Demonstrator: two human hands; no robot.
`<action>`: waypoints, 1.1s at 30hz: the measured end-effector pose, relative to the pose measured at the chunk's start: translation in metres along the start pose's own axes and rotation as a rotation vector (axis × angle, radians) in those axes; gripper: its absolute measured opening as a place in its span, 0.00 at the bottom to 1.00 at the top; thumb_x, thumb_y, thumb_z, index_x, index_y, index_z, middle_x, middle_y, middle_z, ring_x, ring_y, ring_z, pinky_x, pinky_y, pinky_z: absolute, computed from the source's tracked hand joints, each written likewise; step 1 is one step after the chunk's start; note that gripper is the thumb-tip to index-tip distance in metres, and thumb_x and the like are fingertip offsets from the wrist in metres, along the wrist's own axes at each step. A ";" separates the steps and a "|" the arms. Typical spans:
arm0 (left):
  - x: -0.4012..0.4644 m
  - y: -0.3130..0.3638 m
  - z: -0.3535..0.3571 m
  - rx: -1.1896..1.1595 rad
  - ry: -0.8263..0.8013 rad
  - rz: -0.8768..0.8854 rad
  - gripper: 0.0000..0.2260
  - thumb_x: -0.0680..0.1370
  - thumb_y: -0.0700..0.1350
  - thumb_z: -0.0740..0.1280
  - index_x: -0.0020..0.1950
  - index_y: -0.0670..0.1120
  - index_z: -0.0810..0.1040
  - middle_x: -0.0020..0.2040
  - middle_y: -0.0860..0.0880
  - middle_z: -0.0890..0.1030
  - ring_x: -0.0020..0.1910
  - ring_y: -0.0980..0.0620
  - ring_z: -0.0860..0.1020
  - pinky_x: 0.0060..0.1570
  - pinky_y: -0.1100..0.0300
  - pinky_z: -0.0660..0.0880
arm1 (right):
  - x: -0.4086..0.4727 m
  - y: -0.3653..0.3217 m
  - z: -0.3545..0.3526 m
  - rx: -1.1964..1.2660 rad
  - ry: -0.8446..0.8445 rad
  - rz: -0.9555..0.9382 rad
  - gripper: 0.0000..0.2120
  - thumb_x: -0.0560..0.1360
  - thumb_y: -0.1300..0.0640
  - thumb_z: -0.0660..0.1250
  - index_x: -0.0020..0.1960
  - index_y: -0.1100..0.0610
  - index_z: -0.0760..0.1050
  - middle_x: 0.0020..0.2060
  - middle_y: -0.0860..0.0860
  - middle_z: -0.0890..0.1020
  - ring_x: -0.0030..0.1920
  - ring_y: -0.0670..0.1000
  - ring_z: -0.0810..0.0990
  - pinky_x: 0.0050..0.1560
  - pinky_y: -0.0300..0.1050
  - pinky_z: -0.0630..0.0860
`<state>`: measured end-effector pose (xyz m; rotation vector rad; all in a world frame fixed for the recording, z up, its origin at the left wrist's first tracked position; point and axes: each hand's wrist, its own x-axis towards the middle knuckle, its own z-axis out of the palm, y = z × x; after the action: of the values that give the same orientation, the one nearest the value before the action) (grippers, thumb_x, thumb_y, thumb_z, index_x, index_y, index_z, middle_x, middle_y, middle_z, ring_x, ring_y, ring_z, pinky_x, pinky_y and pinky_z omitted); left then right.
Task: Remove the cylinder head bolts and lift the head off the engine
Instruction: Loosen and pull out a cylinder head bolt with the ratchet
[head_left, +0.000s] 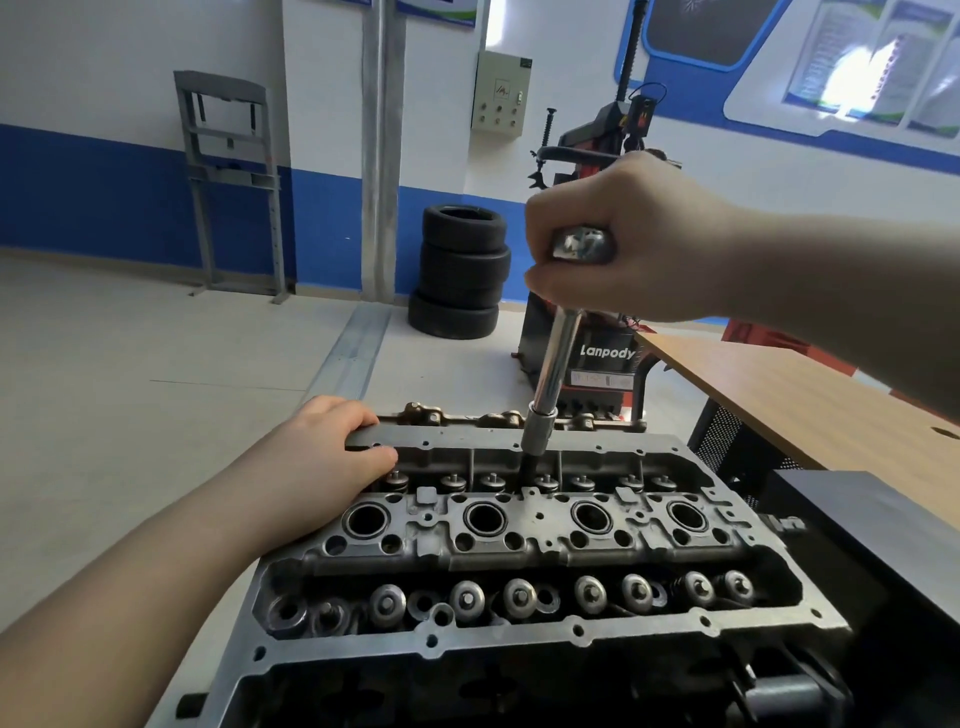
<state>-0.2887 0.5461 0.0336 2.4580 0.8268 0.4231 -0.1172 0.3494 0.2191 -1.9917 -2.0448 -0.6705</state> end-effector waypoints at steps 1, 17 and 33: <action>-0.002 0.004 -0.003 0.083 0.038 0.038 0.13 0.82 0.59 0.65 0.66 0.59 0.77 0.72 0.57 0.71 0.69 0.52 0.71 0.67 0.53 0.69 | 0.003 -0.002 0.001 -0.023 -0.004 0.026 0.07 0.74 0.48 0.67 0.40 0.49 0.73 0.30 0.46 0.76 0.33 0.50 0.76 0.37 0.45 0.73; 0.012 0.108 0.012 -0.730 -0.128 0.546 0.04 0.82 0.42 0.71 0.53 0.51 0.83 0.50 0.48 0.89 0.50 0.48 0.88 0.51 0.59 0.84 | -0.004 -0.004 0.004 -0.177 0.112 -0.017 0.19 0.81 0.39 0.62 0.44 0.53 0.75 0.29 0.47 0.73 0.30 0.52 0.73 0.31 0.43 0.66; 0.009 0.100 0.014 -0.661 -0.062 0.550 0.13 0.80 0.41 0.75 0.58 0.58 0.82 0.51 0.55 0.88 0.54 0.57 0.87 0.58 0.55 0.82 | -0.005 0.002 0.005 -0.283 0.125 0.070 0.30 0.77 0.26 0.53 0.43 0.51 0.76 0.29 0.48 0.77 0.30 0.51 0.76 0.31 0.43 0.69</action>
<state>-0.2285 0.4776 0.0790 2.0087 -0.0539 0.6800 -0.1142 0.3474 0.2125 -2.0951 -1.8864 -1.0925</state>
